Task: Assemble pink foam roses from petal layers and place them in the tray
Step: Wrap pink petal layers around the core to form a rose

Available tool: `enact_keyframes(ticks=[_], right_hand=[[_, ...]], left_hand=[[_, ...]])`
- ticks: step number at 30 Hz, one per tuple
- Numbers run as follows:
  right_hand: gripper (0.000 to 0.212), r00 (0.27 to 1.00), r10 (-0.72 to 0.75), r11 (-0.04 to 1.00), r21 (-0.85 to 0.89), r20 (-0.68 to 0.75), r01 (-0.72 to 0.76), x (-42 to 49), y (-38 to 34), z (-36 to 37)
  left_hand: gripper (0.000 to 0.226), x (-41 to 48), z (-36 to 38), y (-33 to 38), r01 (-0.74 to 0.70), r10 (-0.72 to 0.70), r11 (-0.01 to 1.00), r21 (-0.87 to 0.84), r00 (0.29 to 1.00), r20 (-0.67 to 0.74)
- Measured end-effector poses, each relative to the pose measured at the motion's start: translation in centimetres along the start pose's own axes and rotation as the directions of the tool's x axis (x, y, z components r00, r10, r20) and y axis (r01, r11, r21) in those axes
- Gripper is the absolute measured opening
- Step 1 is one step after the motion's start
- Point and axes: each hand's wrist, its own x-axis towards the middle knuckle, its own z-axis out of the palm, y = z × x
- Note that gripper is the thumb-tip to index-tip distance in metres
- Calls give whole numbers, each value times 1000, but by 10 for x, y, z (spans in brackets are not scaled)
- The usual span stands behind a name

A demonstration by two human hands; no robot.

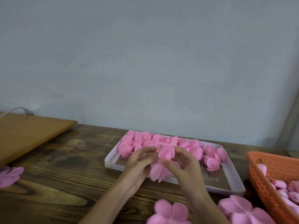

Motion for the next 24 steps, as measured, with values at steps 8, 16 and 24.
enact_keyframes(ticks=[8, 16, 24], right_hand=[[28, 995, -35, 994, -105, 96, 45, 1, -2, -6], [35, 977, -122, 974, -170, 174, 152, -1, -4, -7], [27, 964, -124, 938, -289, 236, 192, -2, -2, -11]], left_hand=[[59, 2, -6, -2, -32, 23, 994, -103, 996, -85], [52, -1, -2, 2, -80, 74, 996, -32, 985, -155], [41, -5, 3, 5, -184, 183, 983, -2, 974, -131]])
